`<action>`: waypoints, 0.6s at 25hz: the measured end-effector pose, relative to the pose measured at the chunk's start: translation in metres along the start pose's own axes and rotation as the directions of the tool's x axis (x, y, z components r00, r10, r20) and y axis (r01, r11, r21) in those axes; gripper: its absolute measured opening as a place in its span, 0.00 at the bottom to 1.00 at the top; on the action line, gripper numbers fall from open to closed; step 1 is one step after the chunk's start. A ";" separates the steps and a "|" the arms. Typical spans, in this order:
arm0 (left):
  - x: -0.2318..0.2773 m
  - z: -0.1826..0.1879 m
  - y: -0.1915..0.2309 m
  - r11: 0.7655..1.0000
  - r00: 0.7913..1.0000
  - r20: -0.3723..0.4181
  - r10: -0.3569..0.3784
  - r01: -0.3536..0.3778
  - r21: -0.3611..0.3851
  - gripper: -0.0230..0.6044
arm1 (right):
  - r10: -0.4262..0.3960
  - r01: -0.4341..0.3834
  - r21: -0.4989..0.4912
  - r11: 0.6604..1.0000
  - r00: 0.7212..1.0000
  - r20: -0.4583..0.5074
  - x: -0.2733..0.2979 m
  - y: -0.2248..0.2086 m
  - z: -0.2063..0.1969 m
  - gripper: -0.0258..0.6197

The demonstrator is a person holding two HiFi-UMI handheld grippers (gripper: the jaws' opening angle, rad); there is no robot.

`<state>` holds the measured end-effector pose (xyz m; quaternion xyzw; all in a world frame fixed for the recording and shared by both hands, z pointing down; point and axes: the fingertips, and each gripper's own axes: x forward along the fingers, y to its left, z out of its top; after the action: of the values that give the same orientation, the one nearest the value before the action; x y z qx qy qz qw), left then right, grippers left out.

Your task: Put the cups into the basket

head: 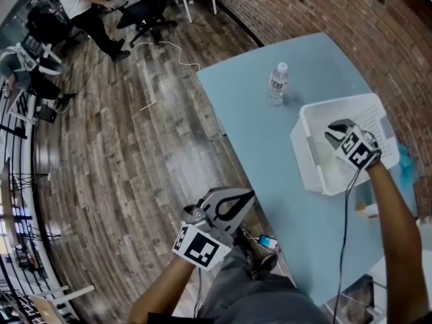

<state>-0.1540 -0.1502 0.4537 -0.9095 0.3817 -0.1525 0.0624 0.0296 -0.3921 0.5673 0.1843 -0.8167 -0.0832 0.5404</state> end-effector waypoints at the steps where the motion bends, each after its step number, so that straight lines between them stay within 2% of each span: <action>1: 0.001 0.003 -0.001 1.000 1.000 -0.002 -0.003 0.003 0.009 0.03 | -0.042 0.043 -0.007 0.999 0.998 0.037 -0.008 -0.007 0.008 0.13; 3: 0.004 0.009 -0.003 1.000 1.000 -0.001 -0.009 0.009 0.026 0.03 | -0.132 0.135 -0.021 0.991 0.985 0.110 -0.027 -0.020 0.024 0.13; 5: 0.007 0.013 -0.007 0.999 1.000 0.004 -0.016 0.015 0.035 0.03 | -0.219 0.228 -0.032 0.973 0.959 0.182 -0.051 -0.031 0.041 0.13; 9: 0.014 0.024 -0.019 0.998 0.999 0.020 -0.033 0.031 0.054 0.03 | -0.357 0.387 -0.033 0.922 0.878 0.319 -0.119 -0.035 0.079 0.13; 12: 0.019 0.036 -0.028 0.997 0.998 0.032 -0.045 0.043 0.067 0.03 | -0.349 0.408 -0.054 0.911 0.835 0.425 -0.165 -0.009 0.100 0.13; 15: 0.025 0.052 -0.037 0.995 0.997 0.050 -0.059 0.054 0.087 0.03 | -0.274 0.361 -0.083 0.929 0.820 0.503 -0.210 0.038 0.117 0.11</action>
<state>-0.0955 -0.1416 0.4187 -0.9200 0.3473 -0.1467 0.1070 -0.0119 -0.2826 0.3547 0.2434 -0.8724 -0.2868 0.3121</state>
